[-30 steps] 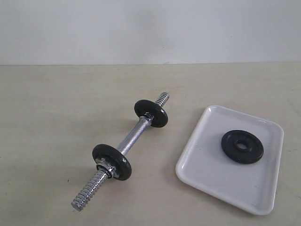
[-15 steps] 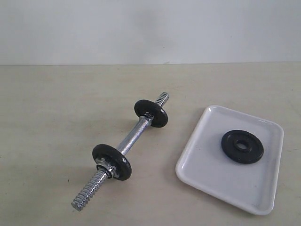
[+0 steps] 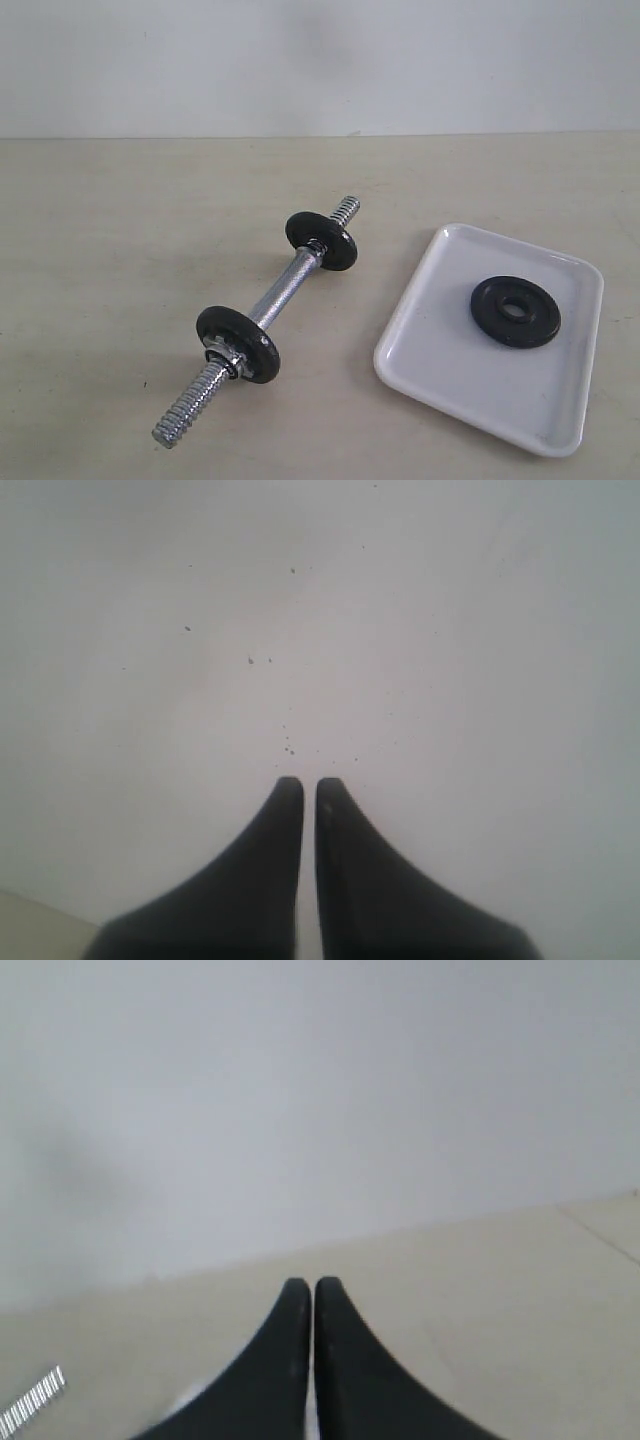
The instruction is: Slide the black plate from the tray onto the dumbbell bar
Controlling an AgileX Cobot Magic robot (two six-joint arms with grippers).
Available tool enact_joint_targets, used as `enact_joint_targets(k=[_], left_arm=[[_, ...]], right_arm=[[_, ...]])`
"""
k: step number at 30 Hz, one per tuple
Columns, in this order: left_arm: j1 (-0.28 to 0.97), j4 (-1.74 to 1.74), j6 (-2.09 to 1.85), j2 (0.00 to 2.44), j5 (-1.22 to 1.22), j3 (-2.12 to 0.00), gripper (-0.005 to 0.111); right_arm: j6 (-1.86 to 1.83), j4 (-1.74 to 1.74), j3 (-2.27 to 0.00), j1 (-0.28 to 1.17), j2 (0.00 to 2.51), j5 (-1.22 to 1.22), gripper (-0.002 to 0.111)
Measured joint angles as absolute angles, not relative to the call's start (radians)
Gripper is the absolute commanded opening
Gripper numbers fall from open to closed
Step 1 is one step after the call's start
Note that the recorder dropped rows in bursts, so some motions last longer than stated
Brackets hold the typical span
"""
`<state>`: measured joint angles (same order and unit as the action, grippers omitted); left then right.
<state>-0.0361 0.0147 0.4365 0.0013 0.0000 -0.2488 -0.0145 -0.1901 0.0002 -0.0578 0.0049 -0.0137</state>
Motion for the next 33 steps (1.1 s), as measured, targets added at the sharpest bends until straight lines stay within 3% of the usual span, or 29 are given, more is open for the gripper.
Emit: enact_joint_targets(k=[8, 19, 25, 33], left_arm=[[-0.036, 0.015, 0.436, 0.001, 0.0, -0.249, 0.004], [-0.036, 0.015, 0.436, 0.0, -0.064, -0.249, 0.004], [-0.036, 0.007, 0.436, 0.001, -0.257, -0.249, 0.004], [-0.036, -0.229, 0.451, 0.002, -0.269, -0.347, 0.004]], right_arm=[[0.424, -0.398, 0.0, -0.058, 0.004, 0.452, 0.0], [0.517, -0.606, 0.0, -0.058, 0.002, 0.933, 0.0], [0.863, -0.577, 0.0, -0.058, 0.0, 1.02, 0.0], [0.982, -0.363, 0.0, -0.058, 0.002, 0.921, 0.0]])
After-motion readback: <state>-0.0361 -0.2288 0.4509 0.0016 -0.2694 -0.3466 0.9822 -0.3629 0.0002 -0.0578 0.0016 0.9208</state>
